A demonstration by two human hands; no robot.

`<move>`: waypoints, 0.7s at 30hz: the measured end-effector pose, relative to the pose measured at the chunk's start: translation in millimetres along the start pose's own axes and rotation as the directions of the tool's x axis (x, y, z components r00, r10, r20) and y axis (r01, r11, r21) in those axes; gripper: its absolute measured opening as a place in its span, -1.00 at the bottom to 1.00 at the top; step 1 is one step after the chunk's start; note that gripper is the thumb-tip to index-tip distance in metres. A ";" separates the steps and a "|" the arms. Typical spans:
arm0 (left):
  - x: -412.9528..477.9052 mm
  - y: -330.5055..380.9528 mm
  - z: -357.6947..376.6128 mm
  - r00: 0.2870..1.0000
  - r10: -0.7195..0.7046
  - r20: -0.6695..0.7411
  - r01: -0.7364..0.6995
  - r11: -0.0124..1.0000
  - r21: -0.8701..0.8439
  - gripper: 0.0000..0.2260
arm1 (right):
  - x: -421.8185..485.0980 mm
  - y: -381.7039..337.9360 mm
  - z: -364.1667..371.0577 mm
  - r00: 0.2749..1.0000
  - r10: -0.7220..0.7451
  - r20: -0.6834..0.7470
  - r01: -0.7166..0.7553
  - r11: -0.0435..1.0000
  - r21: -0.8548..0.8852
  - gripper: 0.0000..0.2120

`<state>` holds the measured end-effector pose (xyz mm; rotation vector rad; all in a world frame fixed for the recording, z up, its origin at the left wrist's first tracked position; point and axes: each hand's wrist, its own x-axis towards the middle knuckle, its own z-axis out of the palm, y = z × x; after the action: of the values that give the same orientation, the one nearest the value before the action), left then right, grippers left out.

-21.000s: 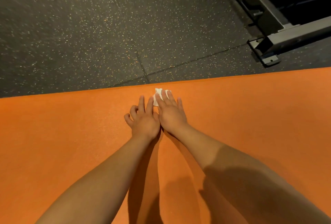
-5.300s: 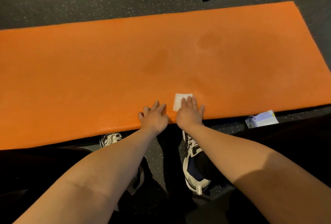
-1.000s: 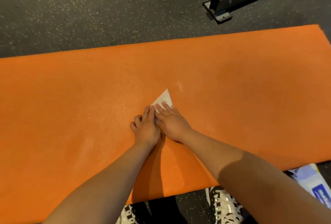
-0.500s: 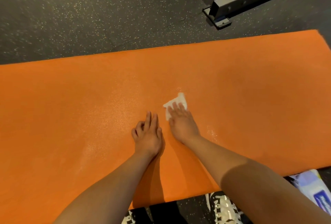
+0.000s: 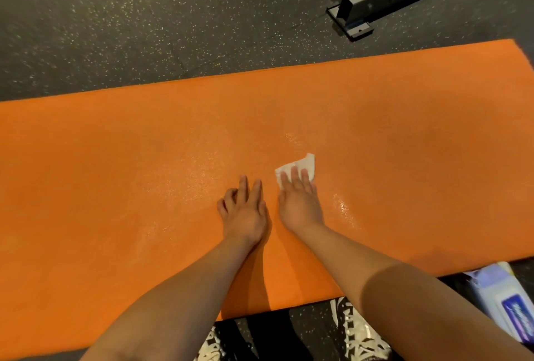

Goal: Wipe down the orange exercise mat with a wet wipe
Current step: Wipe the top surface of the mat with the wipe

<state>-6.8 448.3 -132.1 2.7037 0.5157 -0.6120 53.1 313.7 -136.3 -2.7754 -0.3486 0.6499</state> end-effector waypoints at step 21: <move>69.1 -0.3 -15.1 0.988 -0.028 -0.153 0.013 0.995 -0.101 -0.52 | 102.3 6.8 -36.6 0.998 0.053 -0.045 -0.052 0.999 0.015 -0.47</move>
<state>56.5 473.2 -151.3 2.6664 0.5972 -0.3735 160.1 329.6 -147.5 -2.7893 -0.2614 0.5977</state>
